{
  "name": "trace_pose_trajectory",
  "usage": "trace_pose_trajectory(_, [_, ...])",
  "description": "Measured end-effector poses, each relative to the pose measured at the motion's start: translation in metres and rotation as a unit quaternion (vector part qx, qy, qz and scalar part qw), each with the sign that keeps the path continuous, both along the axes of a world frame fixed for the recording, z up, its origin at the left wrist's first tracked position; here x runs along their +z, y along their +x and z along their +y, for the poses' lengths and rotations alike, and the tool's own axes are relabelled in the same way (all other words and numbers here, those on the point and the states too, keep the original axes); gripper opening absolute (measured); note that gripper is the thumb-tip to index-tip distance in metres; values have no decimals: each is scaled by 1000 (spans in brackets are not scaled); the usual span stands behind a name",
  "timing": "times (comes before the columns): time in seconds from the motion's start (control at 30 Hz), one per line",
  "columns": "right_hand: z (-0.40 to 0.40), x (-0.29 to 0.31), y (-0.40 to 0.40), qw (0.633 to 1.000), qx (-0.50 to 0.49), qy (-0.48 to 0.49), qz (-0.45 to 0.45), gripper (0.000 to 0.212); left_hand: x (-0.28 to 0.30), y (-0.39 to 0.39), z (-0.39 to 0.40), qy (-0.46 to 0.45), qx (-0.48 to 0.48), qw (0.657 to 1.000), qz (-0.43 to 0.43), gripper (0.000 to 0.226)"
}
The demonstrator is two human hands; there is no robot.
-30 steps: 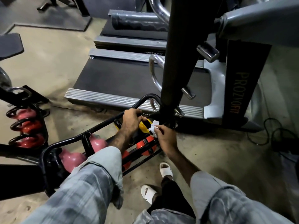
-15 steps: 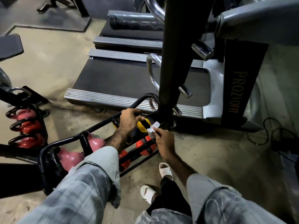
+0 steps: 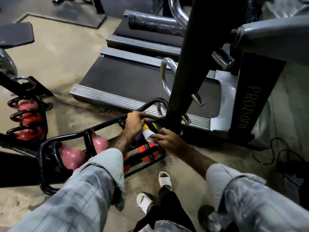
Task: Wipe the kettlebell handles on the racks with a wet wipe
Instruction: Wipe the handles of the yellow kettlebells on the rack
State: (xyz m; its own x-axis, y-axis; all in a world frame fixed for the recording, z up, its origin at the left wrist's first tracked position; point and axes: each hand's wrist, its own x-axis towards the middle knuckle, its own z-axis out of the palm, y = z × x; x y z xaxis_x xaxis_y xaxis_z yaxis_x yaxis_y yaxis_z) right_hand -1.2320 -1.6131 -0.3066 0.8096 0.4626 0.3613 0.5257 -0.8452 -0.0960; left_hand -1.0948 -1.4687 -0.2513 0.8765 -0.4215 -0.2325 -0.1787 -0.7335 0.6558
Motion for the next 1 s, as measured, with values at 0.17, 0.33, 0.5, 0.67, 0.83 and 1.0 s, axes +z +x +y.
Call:
trace_pose_trajectory(0.17, [1,37,44,964,94,-236,77,28,-3,1,2,-21,12,1000,13,25])
trace_pose_trajectory(0.33, [18,53,60,915,138,-357,127,31,-6,5,4,-28,13,999,34,25])
trace_pose_trajectory(0.5, [7,49,59,931,150,-324,74,31,-6,5,5,-37,25,998,37,25])
trace_pose_trajectory(0.67, [3,38,60,962,164,-217,15,23,-9,7,5,-43,30,998,45,26])
trace_pose_trajectory(0.83, [-9,33,58,983,134,-117,54,23,-11,8,5,-49,29,997,56,30])
trace_pose_trajectory(1.0, [-1,34,43,995,-3,1,102,38,-11,9,7,-47,27,997,50,32])
